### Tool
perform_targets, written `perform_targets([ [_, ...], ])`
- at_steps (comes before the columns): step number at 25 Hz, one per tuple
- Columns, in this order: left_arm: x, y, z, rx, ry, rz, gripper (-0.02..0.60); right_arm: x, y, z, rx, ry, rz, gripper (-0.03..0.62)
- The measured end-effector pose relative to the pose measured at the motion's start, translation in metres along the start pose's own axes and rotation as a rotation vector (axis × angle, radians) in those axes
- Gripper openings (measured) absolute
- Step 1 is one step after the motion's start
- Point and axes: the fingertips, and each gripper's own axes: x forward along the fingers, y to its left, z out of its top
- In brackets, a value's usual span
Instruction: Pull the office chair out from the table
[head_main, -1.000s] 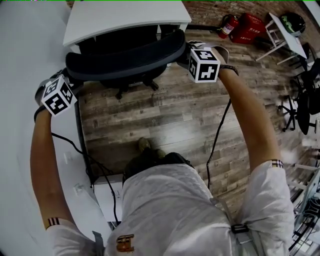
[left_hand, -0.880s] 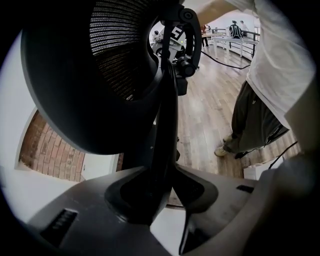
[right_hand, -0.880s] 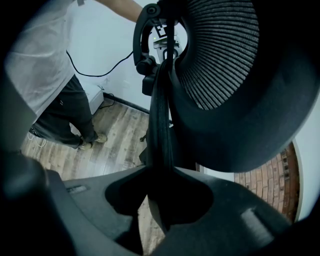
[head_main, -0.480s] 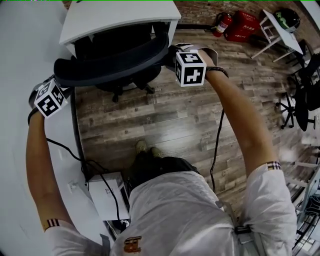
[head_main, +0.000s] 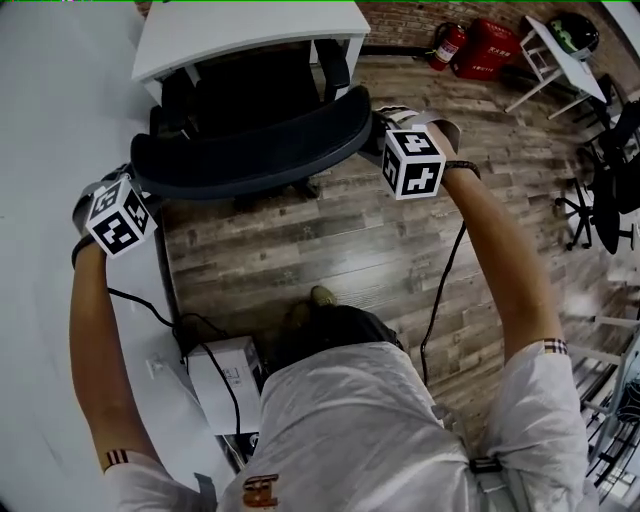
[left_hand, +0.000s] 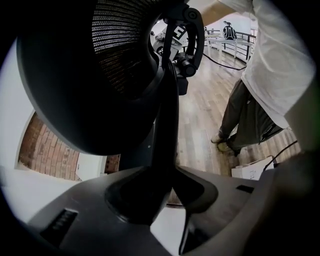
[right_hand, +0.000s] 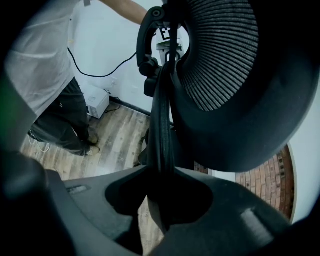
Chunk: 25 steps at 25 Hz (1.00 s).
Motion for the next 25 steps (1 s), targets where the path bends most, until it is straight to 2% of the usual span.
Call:
perform_targets([
  [8, -0.016, -0.052, 0.003, -0.003, -0.009, 0.013, 0.138, -0.019, 0.045, 0.009, -0.004, -0.006, -0.006, 0.111],
  [21, -0.052, -0.133, 0.013, -0.068, 0.058, -0.008, 0.141, -0.06, 0.109, 0.023, -0.051, -0.045, -0.016, 0.11],
  [25, -0.062, -0.16, 0.013, -0.072, 0.048, 0.007, 0.144, -0.07, 0.135, 0.033, -0.056, -0.058, -0.013, 0.11],
])
